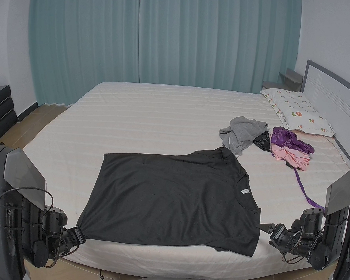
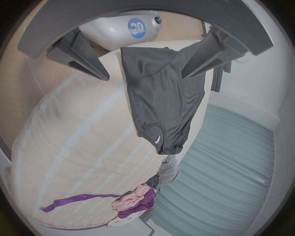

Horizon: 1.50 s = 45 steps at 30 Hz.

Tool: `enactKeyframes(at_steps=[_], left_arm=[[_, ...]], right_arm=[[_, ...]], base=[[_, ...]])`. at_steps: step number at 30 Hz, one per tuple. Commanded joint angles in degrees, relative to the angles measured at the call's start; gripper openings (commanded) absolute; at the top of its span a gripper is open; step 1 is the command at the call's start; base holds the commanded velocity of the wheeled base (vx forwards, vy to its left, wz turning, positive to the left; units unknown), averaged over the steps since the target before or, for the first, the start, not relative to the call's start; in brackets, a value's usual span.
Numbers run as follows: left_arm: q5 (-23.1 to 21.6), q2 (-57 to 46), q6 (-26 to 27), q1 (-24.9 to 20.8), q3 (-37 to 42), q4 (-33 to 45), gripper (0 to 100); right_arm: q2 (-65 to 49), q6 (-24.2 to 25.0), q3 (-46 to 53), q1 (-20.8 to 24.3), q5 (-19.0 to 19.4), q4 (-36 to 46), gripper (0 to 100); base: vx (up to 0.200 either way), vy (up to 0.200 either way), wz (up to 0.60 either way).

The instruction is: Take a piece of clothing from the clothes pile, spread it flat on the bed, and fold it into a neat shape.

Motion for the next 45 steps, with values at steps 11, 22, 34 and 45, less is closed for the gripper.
enactKeyframes(at_steps=[11,22,34,45], left_arm=[[-0.59,1.84,-0.83,0.08,-0.75,-0.93,0],[-0.51,2.01,-2.14,0.16,-2.42,-0.93,0],[0.55,2.1,-7.24,0.25,-6.37,-0.93,0],[4.94,5.62,-9.26,-0.19,-10.33,-0.93,0]], right_arm=[[9.96,-6.44,-12.44,0.11,0.12,-0.56,100],[9.78,-9.51,-17.98,-0.59,0.65,3.93,0],[7.32,-9.51,-27.56,-2.09,0.3,7.62,0],[9.08,-9.69,-41.53,-1.91,-0.32,16.32,0]], base=[[0.0,0.0,0.0],[0.0,0.0,0.0],[0.0,0.0,0.0],[0.0,0.0,0.0]])
